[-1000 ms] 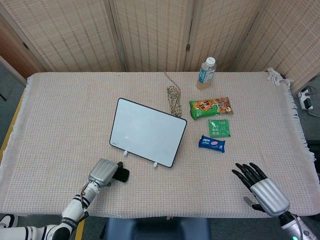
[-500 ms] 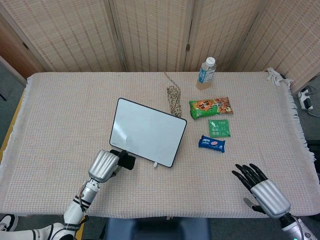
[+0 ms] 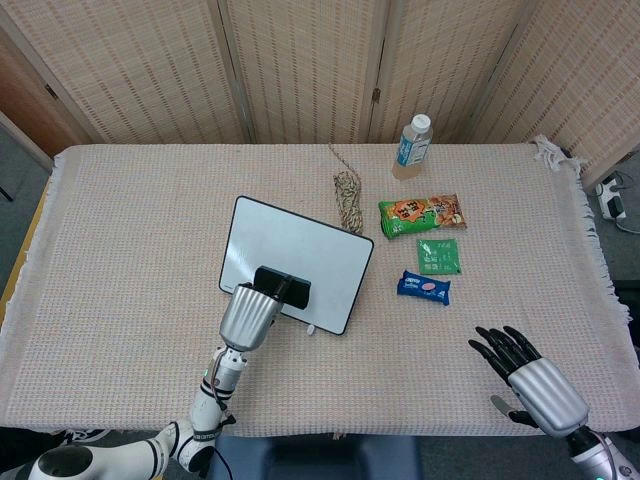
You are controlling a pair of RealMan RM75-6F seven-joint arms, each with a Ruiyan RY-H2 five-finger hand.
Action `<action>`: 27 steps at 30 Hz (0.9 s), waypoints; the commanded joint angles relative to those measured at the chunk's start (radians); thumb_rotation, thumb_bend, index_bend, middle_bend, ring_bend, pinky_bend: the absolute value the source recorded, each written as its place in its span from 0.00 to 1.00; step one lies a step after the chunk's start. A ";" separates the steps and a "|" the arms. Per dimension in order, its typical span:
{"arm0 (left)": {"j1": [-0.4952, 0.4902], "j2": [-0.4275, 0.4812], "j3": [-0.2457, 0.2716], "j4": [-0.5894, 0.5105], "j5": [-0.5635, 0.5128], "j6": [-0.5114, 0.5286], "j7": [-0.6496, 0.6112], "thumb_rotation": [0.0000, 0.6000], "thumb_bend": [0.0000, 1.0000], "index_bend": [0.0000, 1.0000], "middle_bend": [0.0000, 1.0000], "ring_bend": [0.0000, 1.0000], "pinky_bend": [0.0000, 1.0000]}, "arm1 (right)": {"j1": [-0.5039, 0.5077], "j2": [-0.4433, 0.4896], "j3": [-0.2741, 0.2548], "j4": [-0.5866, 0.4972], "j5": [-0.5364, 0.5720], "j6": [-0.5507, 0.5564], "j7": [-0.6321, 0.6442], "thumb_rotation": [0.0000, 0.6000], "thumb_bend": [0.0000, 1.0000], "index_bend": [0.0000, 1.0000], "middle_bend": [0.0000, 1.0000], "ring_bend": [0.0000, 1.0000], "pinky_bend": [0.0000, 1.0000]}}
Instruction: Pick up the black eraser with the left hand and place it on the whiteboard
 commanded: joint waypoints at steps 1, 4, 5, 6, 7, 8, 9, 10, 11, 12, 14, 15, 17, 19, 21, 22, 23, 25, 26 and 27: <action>-0.057 -0.076 -0.048 0.109 -0.002 -0.004 0.047 1.00 0.42 0.64 1.00 1.00 1.00 | 0.001 0.005 -0.002 0.003 -0.005 0.005 0.010 1.00 0.36 0.00 0.00 0.00 0.00; -0.067 -0.097 -0.056 0.150 -0.023 -0.021 0.029 1.00 0.42 0.64 1.00 1.00 1.00 | -0.009 0.016 -0.002 0.003 -0.012 0.038 0.029 1.00 0.36 0.00 0.00 0.00 0.00; -0.068 -0.100 -0.058 0.157 -0.031 -0.028 0.018 1.00 0.42 0.64 1.00 1.00 1.00 | -0.015 0.020 -0.002 0.004 -0.016 0.057 0.038 1.00 0.36 0.00 0.00 0.00 0.00; -0.069 -0.103 -0.060 0.162 -0.039 -0.035 0.006 1.00 0.42 0.64 1.00 1.00 1.00 | -0.023 0.022 -0.001 0.007 -0.022 0.078 0.046 1.00 0.36 0.00 0.00 0.00 0.00; -0.070 -0.106 -0.063 0.169 -0.051 -0.047 -0.012 1.00 0.42 0.64 1.00 1.00 1.00 | -0.032 0.024 0.000 0.014 -0.032 0.109 0.059 1.00 0.36 0.00 0.00 0.00 0.00; -0.071 -0.110 -0.064 0.173 -0.060 -0.058 -0.026 1.00 0.42 0.64 1.00 1.00 1.00 | -0.040 0.024 0.000 0.021 -0.041 0.133 0.067 1.00 0.36 0.00 0.00 0.00 0.00; -0.074 -0.115 -0.068 0.181 -0.073 -0.072 -0.037 1.00 0.42 0.64 1.00 1.00 1.00 | -0.048 0.023 0.000 0.031 -0.051 0.158 0.076 1.00 0.36 0.00 0.00 0.00 0.00; -0.078 -0.119 -0.070 0.189 -0.079 -0.080 -0.041 1.00 0.42 0.64 1.00 1.00 1.00 | -0.053 0.023 0.000 0.038 -0.057 0.172 0.082 1.00 0.36 0.00 0.00 0.00 0.00; -0.083 -0.124 -0.071 0.199 -0.082 -0.085 -0.042 1.00 0.42 0.64 1.00 1.00 1.00 | -0.057 0.022 0.000 0.044 -0.061 0.183 0.088 1.00 0.36 0.00 0.00 0.00 0.00; -0.088 -0.129 -0.071 0.210 -0.084 -0.088 -0.043 1.00 0.42 0.64 1.00 1.00 1.00 | -0.059 0.021 0.000 0.049 -0.063 0.190 0.093 1.00 0.36 0.00 0.00 0.00 0.00; -0.097 -0.140 -0.071 0.230 -0.089 -0.097 -0.052 1.00 0.42 0.64 1.00 1.00 1.00 | -0.059 0.020 0.001 0.057 -0.063 0.192 0.103 1.00 0.36 0.00 0.00 0.00 0.00; -0.101 -0.144 -0.071 0.238 -0.091 -0.098 -0.057 1.00 0.42 0.64 1.00 1.00 1.00 | -0.058 0.021 0.002 0.058 -0.062 0.190 0.107 1.00 0.36 0.00 0.00 0.00 0.00; -0.107 -0.153 -0.070 0.253 -0.095 -0.104 -0.070 1.00 0.42 0.64 1.00 1.00 1.00 | -0.056 0.023 0.002 0.057 -0.059 0.183 0.111 1.00 0.36 0.00 0.00 0.00 0.00; -0.111 -0.160 -0.068 0.264 -0.102 -0.111 -0.074 1.00 0.42 0.64 1.00 1.00 1.00 | -0.056 0.025 0.002 0.055 -0.058 0.182 0.114 1.00 0.36 0.00 0.00 0.00 0.00; -0.115 -0.165 -0.065 0.273 -0.103 -0.112 -0.076 1.00 0.42 0.63 1.00 1.00 1.00 | -0.058 0.026 0.002 0.055 -0.060 0.186 0.114 1.00 0.36 0.00 0.00 0.00 0.00; -0.117 -0.168 -0.062 0.278 -0.103 -0.112 -0.078 1.00 0.42 0.61 1.00 1.00 1.00 | -0.060 0.026 0.002 0.055 -0.063 0.189 0.113 1.00 0.36 0.00 0.00 0.00 0.00; -0.118 -0.170 -0.059 0.281 -0.102 -0.112 -0.078 1.00 0.42 0.59 1.00 1.00 1.00 | -0.061 0.026 0.002 0.056 -0.064 0.191 0.113 1.00 0.36 0.00 0.00 0.00 0.00; -0.119 -0.173 -0.050 0.283 -0.102 -0.116 -0.079 1.00 0.42 0.53 1.00 1.00 1.00 | -0.063 0.026 0.002 0.056 -0.065 0.193 0.112 1.00 0.36 0.00 0.00 0.00 0.00; -0.118 -0.173 -0.047 0.281 -0.103 -0.117 -0.077 1.00 0.42 0.48 1.00 1.00 1.00 | -0.064 0.026 0.002 0.056 -0.065 0.194 0.112 1.00 0.36 0.00 0.00 0.00 0.00; -0.118 -0.173 -0.044 0.279 -0.102 -0.116 -0.076 1.00 0.42 0.44 1.00 1.00 1.00 | -0.065 0.026 0.003 0.056 -0.064 0.195 0.112 1.00 0.36 0.00 0.00 0.00 0.00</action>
